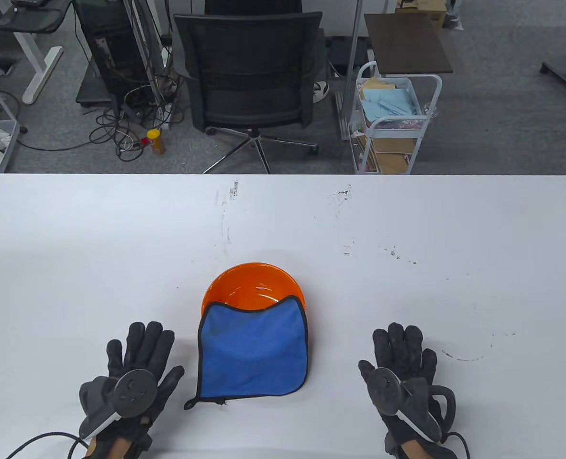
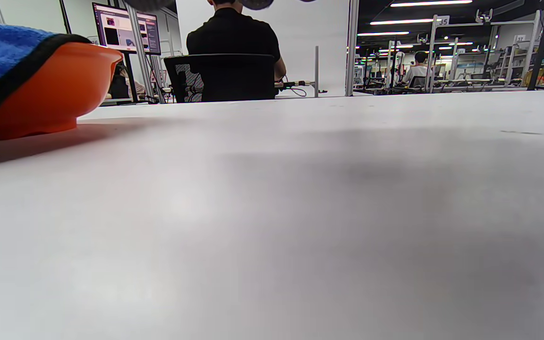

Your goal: Drape hand towel over bowl rim

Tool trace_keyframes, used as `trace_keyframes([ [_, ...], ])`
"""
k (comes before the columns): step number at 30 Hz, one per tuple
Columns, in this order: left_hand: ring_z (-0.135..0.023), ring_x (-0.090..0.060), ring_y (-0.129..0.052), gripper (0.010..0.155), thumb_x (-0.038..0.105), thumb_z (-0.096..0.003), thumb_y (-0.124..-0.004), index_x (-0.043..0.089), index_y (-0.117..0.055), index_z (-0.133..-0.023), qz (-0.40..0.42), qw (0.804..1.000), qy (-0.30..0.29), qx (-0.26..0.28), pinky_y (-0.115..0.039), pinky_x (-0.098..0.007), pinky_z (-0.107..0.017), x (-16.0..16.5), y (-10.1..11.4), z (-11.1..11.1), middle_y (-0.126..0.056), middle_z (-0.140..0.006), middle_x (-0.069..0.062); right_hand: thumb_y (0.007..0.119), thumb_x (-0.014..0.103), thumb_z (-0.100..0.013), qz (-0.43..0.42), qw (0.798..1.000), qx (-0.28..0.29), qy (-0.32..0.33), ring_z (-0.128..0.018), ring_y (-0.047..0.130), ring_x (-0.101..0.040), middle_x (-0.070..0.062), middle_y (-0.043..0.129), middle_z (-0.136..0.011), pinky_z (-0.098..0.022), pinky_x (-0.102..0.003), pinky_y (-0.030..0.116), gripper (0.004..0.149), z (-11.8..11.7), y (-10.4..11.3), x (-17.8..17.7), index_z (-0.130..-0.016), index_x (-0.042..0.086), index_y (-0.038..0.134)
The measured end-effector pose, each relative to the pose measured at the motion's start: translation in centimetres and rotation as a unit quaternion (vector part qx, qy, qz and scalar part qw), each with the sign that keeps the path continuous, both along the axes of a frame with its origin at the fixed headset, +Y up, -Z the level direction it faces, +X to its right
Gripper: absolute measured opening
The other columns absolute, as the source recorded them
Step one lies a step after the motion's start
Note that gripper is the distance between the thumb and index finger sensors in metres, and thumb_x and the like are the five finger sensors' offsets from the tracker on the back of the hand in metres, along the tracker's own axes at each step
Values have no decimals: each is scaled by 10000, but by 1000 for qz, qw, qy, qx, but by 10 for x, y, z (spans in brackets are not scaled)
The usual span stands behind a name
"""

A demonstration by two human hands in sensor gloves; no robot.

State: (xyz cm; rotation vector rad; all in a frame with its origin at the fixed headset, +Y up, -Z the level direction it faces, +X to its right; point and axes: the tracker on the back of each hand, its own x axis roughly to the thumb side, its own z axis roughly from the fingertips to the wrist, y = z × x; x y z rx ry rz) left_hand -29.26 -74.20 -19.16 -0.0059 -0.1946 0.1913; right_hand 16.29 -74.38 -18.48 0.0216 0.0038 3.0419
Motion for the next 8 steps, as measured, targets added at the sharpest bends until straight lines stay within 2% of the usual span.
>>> trace_keyframes([
  [8,-1097,-284,-84,710,546,-575,-557,226,-293,-1151,-2,1000,-1,-4,-76,-588,-708,1,0,0,-188,-1220,-19,493,479,-633,2,1000,-2,4,-1060,105,-520,-223,206,-1193,-695,-754,255,684,0,-2,-2,-1161,99,283],
])
